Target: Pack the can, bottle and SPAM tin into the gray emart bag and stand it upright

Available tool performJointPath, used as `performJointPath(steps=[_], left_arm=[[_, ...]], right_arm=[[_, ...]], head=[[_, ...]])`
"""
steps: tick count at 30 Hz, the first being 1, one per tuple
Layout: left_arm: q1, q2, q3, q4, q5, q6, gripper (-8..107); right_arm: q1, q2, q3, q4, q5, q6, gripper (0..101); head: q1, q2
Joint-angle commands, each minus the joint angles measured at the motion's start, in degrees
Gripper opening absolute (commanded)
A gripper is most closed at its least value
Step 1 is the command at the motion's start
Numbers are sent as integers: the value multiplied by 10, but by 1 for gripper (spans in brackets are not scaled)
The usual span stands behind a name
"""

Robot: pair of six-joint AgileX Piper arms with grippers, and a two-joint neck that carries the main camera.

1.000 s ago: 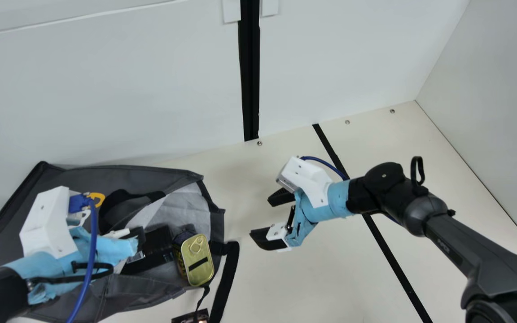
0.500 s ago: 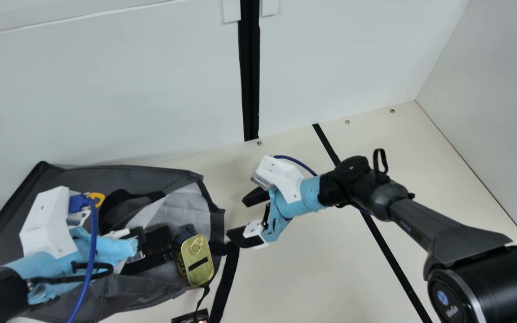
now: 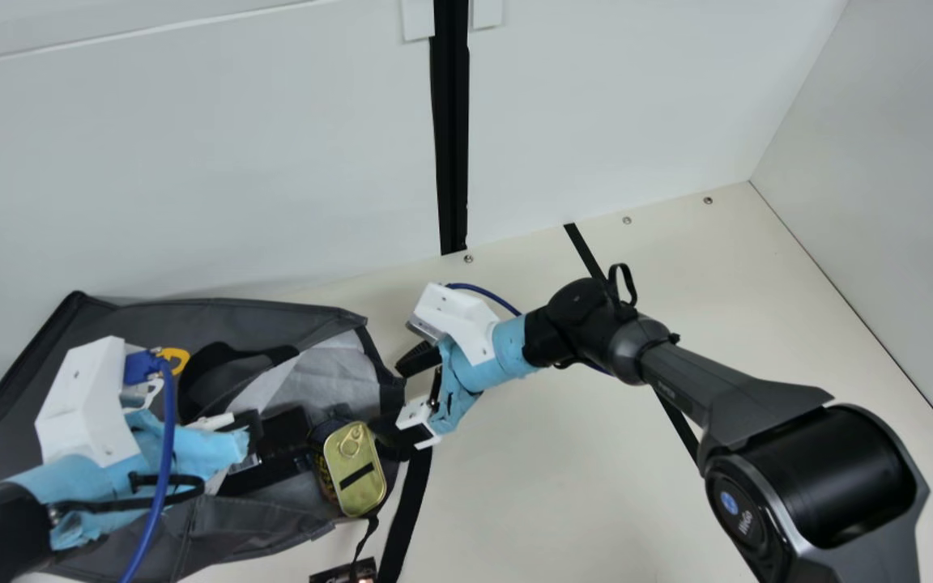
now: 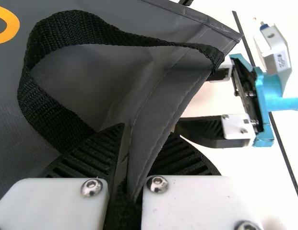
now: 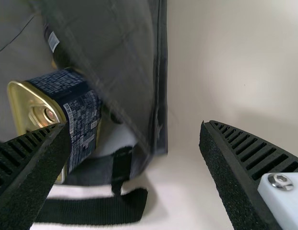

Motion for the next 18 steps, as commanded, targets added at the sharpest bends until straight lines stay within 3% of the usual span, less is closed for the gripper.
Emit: performJointPath(steps=[1,18], left_arm=[[0,0,0,0,0,0,-8],[0,0,0,0,0,0,-8]], right_arm=[[5,8,-9,-1,-3,1,95],[48,53,-53,22,-13,9,95]], head=[[-13,0],[-13,0]])
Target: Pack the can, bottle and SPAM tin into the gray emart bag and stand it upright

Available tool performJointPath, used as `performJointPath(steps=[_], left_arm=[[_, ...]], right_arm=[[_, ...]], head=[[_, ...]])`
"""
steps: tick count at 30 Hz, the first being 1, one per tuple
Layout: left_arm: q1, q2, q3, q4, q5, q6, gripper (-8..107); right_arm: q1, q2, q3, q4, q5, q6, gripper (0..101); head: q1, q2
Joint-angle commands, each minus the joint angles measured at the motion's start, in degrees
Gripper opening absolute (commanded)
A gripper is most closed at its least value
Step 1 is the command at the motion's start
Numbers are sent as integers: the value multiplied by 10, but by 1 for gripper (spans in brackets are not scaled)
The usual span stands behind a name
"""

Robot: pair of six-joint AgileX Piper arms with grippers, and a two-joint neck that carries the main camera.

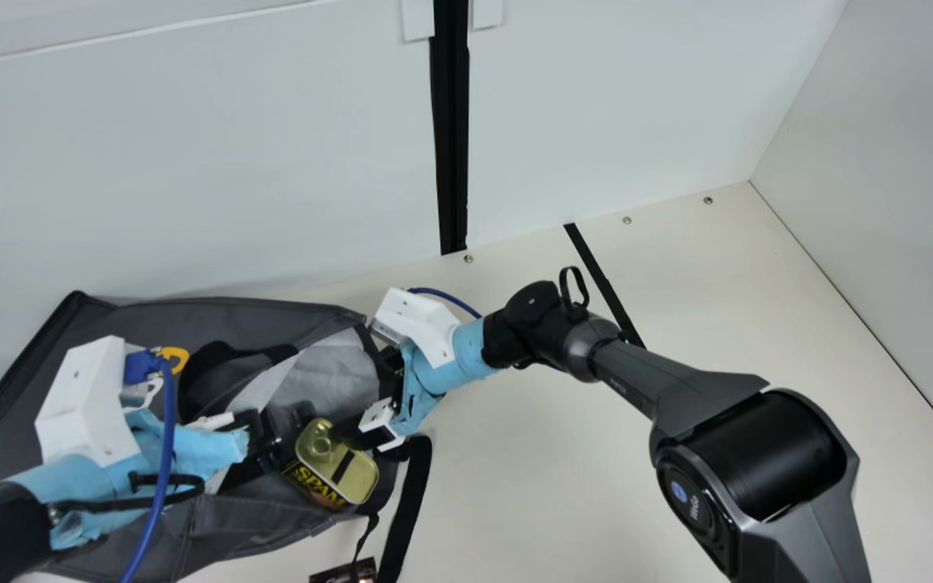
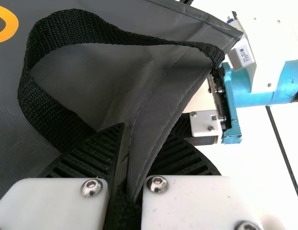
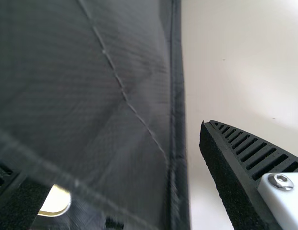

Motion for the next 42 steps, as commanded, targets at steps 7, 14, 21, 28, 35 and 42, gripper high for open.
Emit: performJointPath(steps=[7,14,21,28,35,42], left_arm=[[0,0,0,0,0,0,-8],[0,0,0,0,0,0,-8],[0,0,0,0,0,0,-8],[0,0,0,0,0,0,-8],[-1,-15,10,0,1,-2,-8],[-5,-5,-13,-19,-7,15,-8]], right_arm=[[5,-1,6,8,6,1,62],[1,-7,17,11,12,-1,15],[-6,-18,33,12,18,-4,0],[-17,-37,59,18,32,-6,0],[-38,-66,89,30,62,-2,0],[-68,-106,118,46,105,13,0]], head=[[-13,0],[-13,0],[-13,0],[-13,0],[-13,0],[-13,0]])
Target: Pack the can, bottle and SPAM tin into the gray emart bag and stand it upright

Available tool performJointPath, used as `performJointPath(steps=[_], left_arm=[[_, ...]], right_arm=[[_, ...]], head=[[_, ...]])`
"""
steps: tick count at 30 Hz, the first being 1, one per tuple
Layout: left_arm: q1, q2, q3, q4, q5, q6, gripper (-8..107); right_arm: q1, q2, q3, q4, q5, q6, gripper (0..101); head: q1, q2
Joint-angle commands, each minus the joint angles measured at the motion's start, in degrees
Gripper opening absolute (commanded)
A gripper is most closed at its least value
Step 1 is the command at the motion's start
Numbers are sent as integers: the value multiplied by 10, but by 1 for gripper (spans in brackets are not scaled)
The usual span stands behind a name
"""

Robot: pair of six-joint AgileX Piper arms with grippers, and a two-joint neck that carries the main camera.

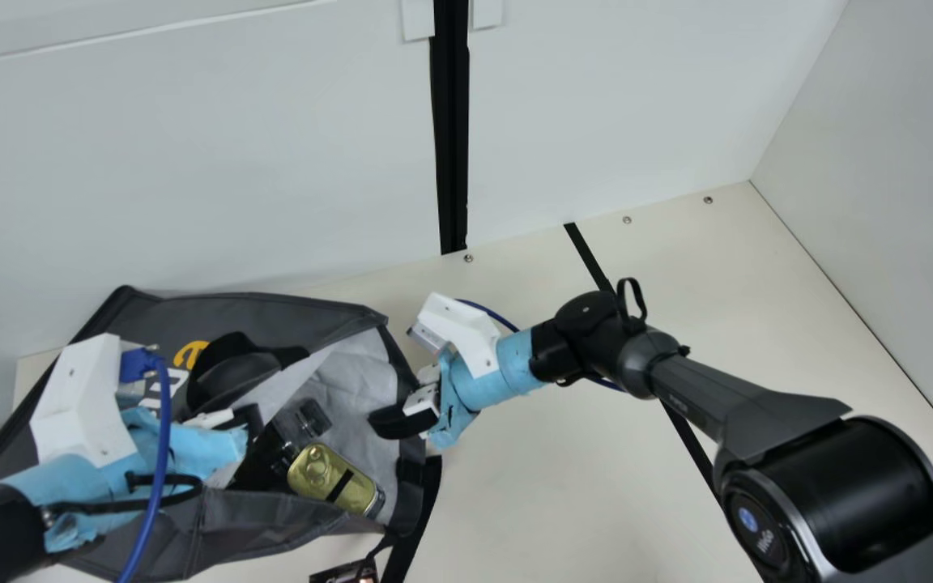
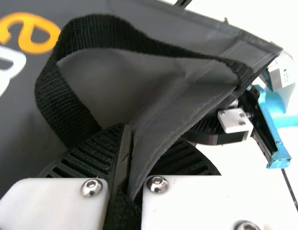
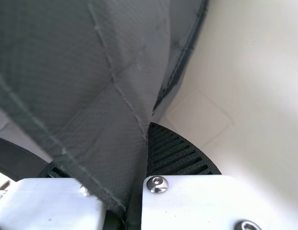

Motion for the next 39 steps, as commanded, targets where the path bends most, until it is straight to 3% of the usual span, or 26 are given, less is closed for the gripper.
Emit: performJointPath(steps=[1,15,28,39], left_arm=[[-1,4,-8,-5,0,7,-8],[9,32,-71,-65,15,99,-8],[33,34,-128,-107,61,185,-8],[49,-1,-156,-112,97,211,-8]], right_arm=[[-9,-13,7,9,17,5,0],[-79,-100,44,30,88,49,0],[-86,-188,65,74,90,106,0],[-83,-268,56,100,90,160,0]], head=[[-13,0],[-13,0],[-13,0],[-13,0]])
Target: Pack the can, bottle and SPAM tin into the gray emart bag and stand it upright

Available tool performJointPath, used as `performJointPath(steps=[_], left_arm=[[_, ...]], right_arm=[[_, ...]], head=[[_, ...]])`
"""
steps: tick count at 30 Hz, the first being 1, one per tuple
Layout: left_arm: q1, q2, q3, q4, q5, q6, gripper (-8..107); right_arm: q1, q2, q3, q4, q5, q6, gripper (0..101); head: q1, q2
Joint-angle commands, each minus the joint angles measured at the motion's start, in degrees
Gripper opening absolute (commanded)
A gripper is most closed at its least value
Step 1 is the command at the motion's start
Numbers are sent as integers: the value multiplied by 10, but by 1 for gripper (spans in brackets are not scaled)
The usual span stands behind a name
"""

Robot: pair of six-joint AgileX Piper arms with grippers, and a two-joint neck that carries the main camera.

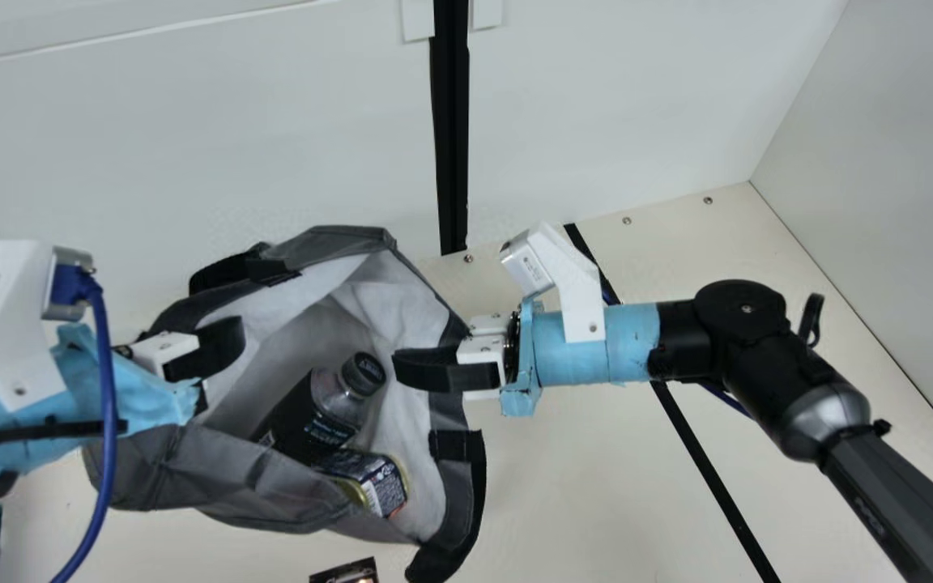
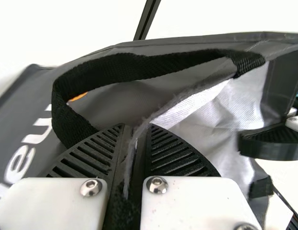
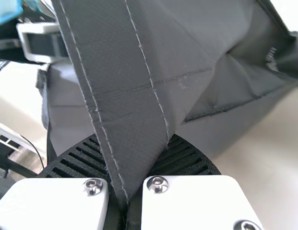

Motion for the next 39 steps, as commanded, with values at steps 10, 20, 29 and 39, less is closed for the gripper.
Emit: performJointPath(steps=[10,20,29,39], left_arm=[[8,-41,-28,5,33,4,-8],[7,-76,-73,31,64,-12,-8],[-8,-92,-136,74,124,-36,-8],[-31,-110,-172,97,178,-59,-8]], right_arm=[[-4,-80,-15,21,-3,69,0],[-22,-144,-40,29,-3,147,0],[-52,-194,-68,25,-3,219,0],[-69,-247,-83,-8,-3,285,0]], head=[[-13,-1],[-13,-1],[-13,-1],[-13,-1]])
